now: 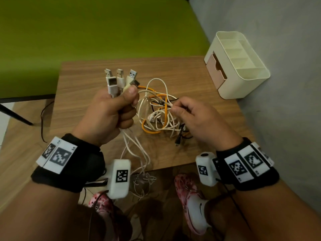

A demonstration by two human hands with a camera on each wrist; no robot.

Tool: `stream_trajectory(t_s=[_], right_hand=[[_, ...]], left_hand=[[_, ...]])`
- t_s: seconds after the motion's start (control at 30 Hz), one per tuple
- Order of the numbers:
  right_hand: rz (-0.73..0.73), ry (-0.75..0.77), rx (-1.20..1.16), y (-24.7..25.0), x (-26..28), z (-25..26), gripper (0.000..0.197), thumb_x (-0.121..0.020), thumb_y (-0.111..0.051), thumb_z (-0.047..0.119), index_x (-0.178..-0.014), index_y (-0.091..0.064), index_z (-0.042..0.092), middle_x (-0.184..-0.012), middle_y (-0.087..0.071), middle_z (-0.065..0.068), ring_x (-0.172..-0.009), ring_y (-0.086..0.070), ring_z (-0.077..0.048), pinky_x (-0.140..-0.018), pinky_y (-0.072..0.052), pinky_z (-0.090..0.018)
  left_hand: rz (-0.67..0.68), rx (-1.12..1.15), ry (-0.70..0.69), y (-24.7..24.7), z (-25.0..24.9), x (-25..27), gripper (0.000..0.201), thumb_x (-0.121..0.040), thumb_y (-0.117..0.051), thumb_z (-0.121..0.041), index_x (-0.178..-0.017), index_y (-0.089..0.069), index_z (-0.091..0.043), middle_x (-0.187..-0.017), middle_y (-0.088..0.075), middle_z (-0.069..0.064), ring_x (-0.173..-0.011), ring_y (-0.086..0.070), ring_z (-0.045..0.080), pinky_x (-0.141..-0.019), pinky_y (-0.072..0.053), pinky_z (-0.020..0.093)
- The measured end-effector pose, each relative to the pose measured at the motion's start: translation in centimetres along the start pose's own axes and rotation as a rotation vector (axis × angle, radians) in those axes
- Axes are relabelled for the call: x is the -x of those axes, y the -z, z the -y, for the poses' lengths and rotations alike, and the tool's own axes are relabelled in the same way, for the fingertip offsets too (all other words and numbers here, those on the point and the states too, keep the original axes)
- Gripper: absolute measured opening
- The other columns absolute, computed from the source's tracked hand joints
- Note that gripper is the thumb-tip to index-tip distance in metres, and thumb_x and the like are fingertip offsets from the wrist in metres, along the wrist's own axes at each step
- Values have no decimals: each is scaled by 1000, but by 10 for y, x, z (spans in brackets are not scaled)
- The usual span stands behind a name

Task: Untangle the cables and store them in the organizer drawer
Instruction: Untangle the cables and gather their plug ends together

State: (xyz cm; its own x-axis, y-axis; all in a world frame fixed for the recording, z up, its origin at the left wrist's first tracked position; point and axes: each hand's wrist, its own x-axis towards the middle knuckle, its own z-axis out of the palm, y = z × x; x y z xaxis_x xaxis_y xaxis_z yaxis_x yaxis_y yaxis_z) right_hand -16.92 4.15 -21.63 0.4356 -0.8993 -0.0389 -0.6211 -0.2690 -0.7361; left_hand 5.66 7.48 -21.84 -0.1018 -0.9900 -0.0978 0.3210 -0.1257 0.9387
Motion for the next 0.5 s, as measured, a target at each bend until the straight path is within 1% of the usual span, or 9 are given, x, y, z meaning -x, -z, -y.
stream_trajectory(t_s=[0.03,0.1,0.2,0.23,0.3,0.33,0.37,0.43,0.5], right_hand=[[-50,4,-32,1,1,0,15,-99,-54,32,-91,-66,27,-76,-63,5,-68,-55,-6,-59,-43,-22],[-170,15,-106,4,2,-1,13,-98,-57,30,-90,-68,28,-77,-65,4,-70,-57,-8,-57,-42,-20],[-223,81,-26,5,-1,-5,13,-95,-61,29,-93,-73,24,-80,-67,10,-76,-56,-6,-64,-41,-19],[-209,111,69,3,-3,-8,15,-95,-61,29,-93,-74,23,-81,-66,13,-78,-53,-7,-70,-39,-21],[-183,159,283,-2,-5,-14,19,-95,-59,33,-94,-74,23,-83,-62,15,-82,-45,-10,-77,-39,-32],[-179,183,373,-6,-5,-15,21,-95,-57,35,-94,-74,24,-83,-60,16,-82,-43,-11,-77,-39,-38],[-180,211,450,-9,-5,-15,22,-94,-55,37,-94,-74,24,-83,-58,16,-82,-40,-10,-75,-38,-39],[-199,277,550,-14,-5,-10,26,-93,-52,38,-91,-73,24,-82,-58,14,-81,-40,-11,-73,-30,-35],[-227,338,566,-17,-6,-5,25,-92,-51,36,-90,-72,23,-80,-56,12,-80,-45,-15,-72,-21,-32]], left_hand=[[-69,-108,4,-1,1,-1,25,-89,-61,-27,-71,-54,-10,-55,-18,-1,-40,-18,6,-41,-17,15],[-162,-380,14,-4,5,-3,23,-89,-64,-24,-74,-59,-7,-49,-29,-4,-39,-23,9,-45,-20,21],[-254,-730,-9,-9,11,-4,26,-90,-69,-24,-72,-62,-7,-42,-40,-12,-38,-30,1,-46,-28,29],[-305,-794,-27,-9,12,-5,28,-90,-68,-25,-70,-60,-7,-45,-43,-12,-41,-32,1,-47,-30,26],[-404,-836,-74,-9,10,-6,30,-90,-67,-26,-69,-59,-7,-54,-48,-6,-50,-37,4,-54,-33,29],[-438,-824,-108,-8,9,-7,29,-90,-68,-25,-68,-59,-9,-54,-50,-5,-51,-39,4,-55,-34,29],[-456,-820,-143,-10,8,-6,28,-89,-68,-24,-64,-59,-14,-52,-50,-10,-48,-40,1,-52,-35,25],[-381,-888,-177,-20,7,-4,31,-89,-69,-21,-62,-56,-30,-52,-54,-16,-47,-47,-3,-48,-35,17],[-172,-968,-144,-28,12,-6,29,-89,-69,-22,-65,-58,-34,-63,-63,-12,-56,-54,-2,-54,-41,25]])
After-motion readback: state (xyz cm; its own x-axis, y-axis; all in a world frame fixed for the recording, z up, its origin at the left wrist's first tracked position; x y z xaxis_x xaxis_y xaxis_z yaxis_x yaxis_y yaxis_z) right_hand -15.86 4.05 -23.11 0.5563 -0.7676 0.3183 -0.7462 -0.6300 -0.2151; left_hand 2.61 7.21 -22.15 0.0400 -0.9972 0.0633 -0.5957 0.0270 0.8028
